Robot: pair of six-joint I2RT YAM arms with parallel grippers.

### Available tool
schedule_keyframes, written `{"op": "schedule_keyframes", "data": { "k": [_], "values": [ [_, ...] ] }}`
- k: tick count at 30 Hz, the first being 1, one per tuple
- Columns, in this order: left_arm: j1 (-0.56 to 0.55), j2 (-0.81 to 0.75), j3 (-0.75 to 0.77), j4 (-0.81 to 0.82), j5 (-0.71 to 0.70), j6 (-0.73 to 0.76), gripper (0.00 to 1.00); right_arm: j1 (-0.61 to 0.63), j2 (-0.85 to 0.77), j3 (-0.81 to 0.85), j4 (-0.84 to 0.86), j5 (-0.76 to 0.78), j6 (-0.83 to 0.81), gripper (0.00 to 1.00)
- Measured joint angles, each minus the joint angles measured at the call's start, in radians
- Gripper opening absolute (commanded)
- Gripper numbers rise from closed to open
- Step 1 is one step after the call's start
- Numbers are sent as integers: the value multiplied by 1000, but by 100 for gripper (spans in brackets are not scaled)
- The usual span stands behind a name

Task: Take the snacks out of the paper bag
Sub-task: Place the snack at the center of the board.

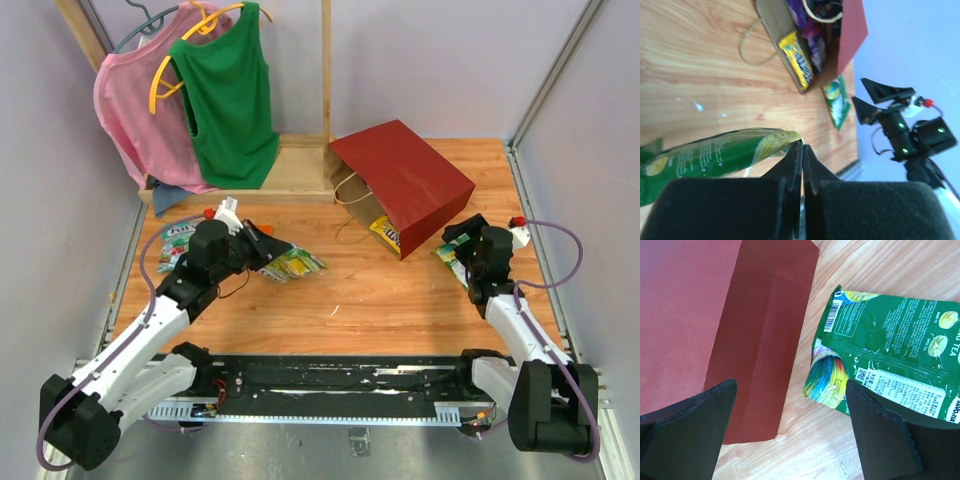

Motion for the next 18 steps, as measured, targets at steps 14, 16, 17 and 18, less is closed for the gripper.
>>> {"op": "schedule_keyframes", "data": {
  "k": [14, 16, 17, 18],
  "values": [
    [0, 158, -72, 40, 85, -211, 1, 0, -12, 0, -10, -11, 2, 91],
    [0, 160, -71, 31, 54, -214, 1, 0, -12, 0, -12, -12, 2, 91],
    [0, 161, -66, 19, 35, -214, 1, 0, -12, 0, -13, -13, 2, 91],
    [0, 164, -55, 3, 14, -214, 1, 0, -11, 0, -13, -14, 2, 91]
  ]
}}
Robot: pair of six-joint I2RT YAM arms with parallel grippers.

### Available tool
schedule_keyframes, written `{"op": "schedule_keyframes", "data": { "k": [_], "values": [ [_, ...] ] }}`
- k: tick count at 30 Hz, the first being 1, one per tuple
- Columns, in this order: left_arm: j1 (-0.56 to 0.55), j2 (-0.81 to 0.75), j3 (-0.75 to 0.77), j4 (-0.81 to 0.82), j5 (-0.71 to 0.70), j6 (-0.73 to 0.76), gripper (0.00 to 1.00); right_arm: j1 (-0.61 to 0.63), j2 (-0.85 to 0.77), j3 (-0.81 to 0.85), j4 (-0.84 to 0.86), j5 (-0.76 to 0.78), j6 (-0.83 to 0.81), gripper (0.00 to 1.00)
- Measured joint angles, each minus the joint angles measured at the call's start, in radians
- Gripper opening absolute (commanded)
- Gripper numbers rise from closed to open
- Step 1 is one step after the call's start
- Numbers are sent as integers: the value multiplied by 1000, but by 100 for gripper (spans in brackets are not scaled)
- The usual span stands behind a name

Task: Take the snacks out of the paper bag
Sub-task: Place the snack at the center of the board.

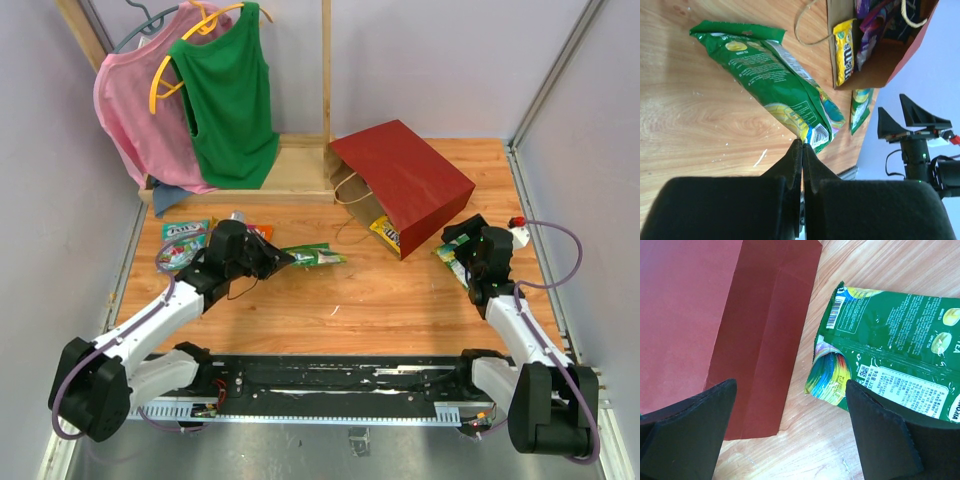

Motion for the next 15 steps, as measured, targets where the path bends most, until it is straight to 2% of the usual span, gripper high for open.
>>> {"op": "schedule_keyframes", "data": {
  "k": [6, 15],
  "values": [
    [0, 21, 55, -27, -57, 4, 1, 0, 5, 0, 0, -3, 0, 91],
    [0, -29, 59, -54, -43, -6, 1, 0, 6, 0, -1, -8, 2, 91]
  ]
}}
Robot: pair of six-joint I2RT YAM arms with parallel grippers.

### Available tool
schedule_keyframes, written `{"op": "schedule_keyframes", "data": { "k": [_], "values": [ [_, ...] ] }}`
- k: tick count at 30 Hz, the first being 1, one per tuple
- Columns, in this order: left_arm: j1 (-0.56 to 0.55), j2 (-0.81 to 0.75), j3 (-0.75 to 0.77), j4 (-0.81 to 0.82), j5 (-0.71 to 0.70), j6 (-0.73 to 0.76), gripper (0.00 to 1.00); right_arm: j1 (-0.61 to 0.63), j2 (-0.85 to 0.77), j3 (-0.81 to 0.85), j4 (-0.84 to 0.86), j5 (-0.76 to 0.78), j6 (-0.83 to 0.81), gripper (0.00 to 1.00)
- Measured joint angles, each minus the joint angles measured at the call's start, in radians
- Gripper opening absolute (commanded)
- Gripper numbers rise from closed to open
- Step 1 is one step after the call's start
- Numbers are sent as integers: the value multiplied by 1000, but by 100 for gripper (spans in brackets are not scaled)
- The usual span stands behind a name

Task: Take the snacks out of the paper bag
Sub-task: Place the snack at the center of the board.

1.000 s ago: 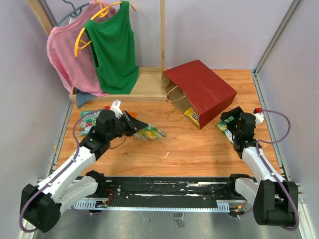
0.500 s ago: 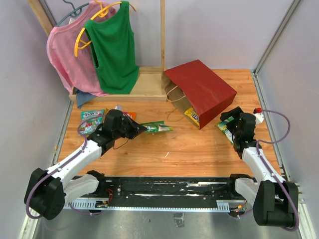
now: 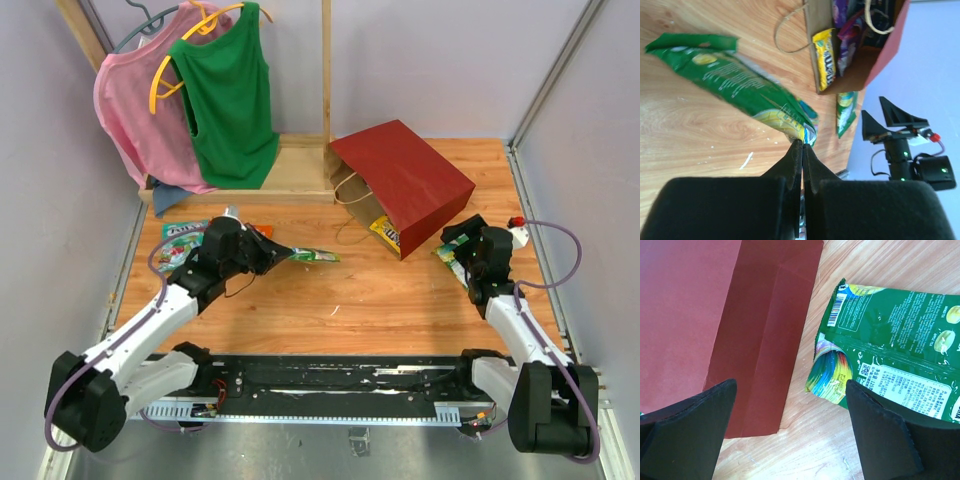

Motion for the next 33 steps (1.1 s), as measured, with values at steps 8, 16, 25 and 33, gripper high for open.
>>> {"op": "schedule_keyframes", "data": {
  "k": [8, 16, 25, 33],
  "values": [
    [0, -169, -40, -26, 13, -37, 1, 0, -26, 1, -14, -19, 6, 91],
    [0, -210, -82, -70, 24, -93, 1, 5, -27, 8, -32, -44, 23, 91],
    [2, -11, -63, -11, 39, -130, 1, 5, -18, 8, -38, -53, 31, 91],
    [101, 209, 21, 35, 55, -118, 0, 5, 0, 8, -38, -60, 34, 92]
  ]
}}
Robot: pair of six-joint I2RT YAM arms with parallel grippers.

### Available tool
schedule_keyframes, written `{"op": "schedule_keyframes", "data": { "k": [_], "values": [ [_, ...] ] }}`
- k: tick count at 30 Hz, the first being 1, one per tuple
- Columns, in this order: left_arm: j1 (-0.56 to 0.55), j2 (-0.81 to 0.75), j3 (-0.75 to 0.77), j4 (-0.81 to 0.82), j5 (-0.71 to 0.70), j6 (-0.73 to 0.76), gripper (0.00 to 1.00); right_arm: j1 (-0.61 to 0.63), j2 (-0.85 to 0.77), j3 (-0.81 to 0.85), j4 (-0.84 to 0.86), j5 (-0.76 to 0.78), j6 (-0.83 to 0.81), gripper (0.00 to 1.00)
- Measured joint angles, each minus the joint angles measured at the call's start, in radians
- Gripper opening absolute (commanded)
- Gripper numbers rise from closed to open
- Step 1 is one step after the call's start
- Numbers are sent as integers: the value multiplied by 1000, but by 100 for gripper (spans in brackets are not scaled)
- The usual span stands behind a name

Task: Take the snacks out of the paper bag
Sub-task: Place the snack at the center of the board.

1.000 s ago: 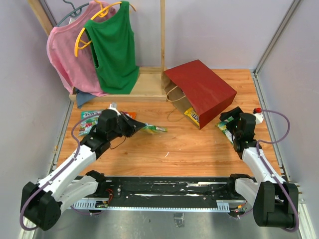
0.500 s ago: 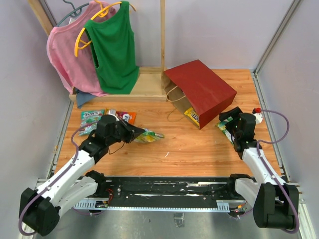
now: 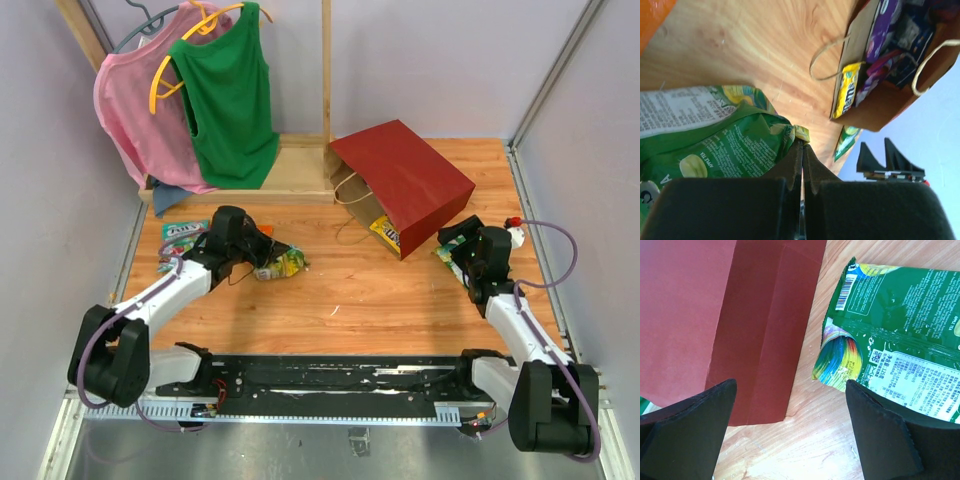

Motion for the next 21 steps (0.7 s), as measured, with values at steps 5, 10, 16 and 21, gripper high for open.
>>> {"op": "schedule_keyframes", "data": {
  "k": [5, 10, 16, 21],
  "values": [
    [50, 89, 65, 28, 13, 2, 1, 0, 21, 2, 1, 0, 2, 92],
    [72, 208, 139, 74, 48, 18, 20, 0, 39, 5, 1, -2, 4, 93],
    [76, 386, 201, 174, 167, 19, 24, 5, 40, 13, 4, -2, 6, 94],
    [76, 451, 253, 205, 224, 29, 57, 5, 40, 14, 3, -2, 6, 95]
  ]
}}
